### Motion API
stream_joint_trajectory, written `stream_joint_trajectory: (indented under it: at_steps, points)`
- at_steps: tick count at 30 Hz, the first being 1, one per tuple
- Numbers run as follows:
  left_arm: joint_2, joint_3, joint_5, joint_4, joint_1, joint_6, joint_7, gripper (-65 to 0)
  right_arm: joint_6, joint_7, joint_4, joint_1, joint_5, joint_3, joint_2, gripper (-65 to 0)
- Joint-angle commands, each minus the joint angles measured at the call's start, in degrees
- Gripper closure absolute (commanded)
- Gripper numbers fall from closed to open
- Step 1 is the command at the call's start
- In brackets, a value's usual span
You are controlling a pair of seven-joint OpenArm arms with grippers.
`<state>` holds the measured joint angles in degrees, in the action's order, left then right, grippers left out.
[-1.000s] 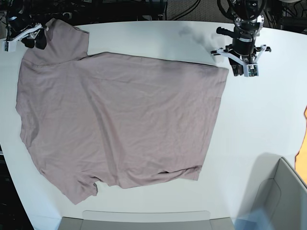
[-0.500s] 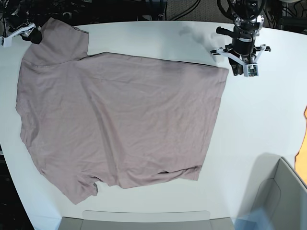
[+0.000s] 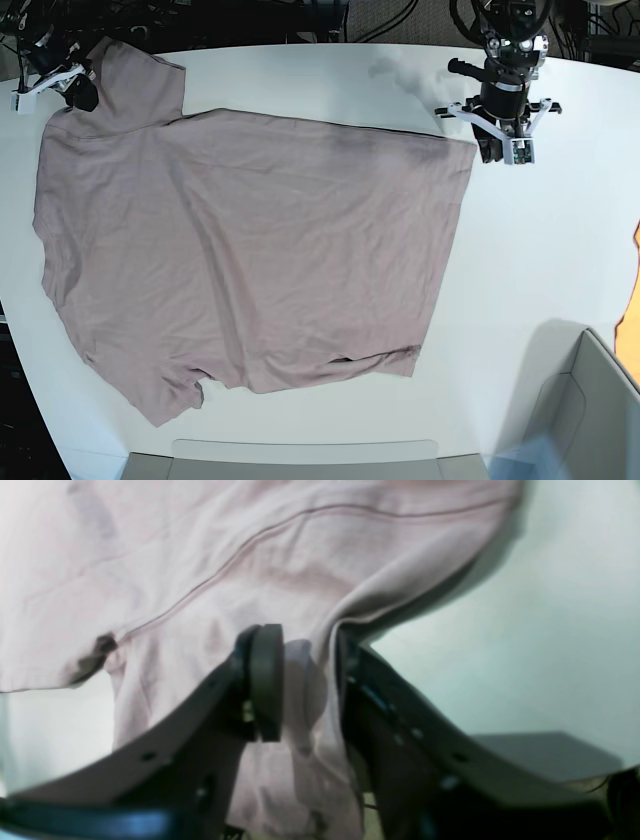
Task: Fold the T-shirt properly
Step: 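Move both grippers down to the shirt's shoulder corners by the collar, then grasp the shoulder corners with both grippers and lift them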
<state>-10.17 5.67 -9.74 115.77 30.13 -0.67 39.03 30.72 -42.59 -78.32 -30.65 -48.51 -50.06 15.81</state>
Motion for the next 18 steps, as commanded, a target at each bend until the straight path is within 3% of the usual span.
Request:
stream_joint_trajectory:
  at_steps: [1, 4, 6, 8, 14, 18]
  points:
    - [-0.3, 0.4, 0.1, 0.9, -0.8, 0.3, -1.0, -9.2, -0.3, -4.0, 0.0, -0.9, 2.7, 0.3, 0.0, -12.7]
    - [-1.6, 0.4, -0.1, 0.9, -3.2, 0.3, 1.4, -12.5, -0.3, -4.0, 0.0, -1.0, 2.7, 0.3, 0.0, -12.6]
    - [-2.4, 0.4, -1.4, 0.9, -5.4, 0.3, 5.2, -19.1, -0.3, -4.0, -0.1, -1.0, 2.7, 0.3, 0.0, -12.6]
    - [-3.7, 0.4, -6.5, 0.9, -7.0, 0.3, 7.0, -24.0, -0.3, -4.0, -0.1, -1.0, 2.7, 0.3, 0.1, -12.6]
    - [-10.4, 4.7, -29.2, -4.2, -10.7, 0.3, 17.6, -27.1, -0.3, -4.0, -0.2, -1.2, 2.7, 0.3, 0.8, -12.6]
    - [-11.7, 6.3, -35.2, -9.3, -12.7, 0.4, 19.5, -27.2, -0.3, -4.0, -0.2, -1.2, 2.7, 0.3, 0.8, -12.6]
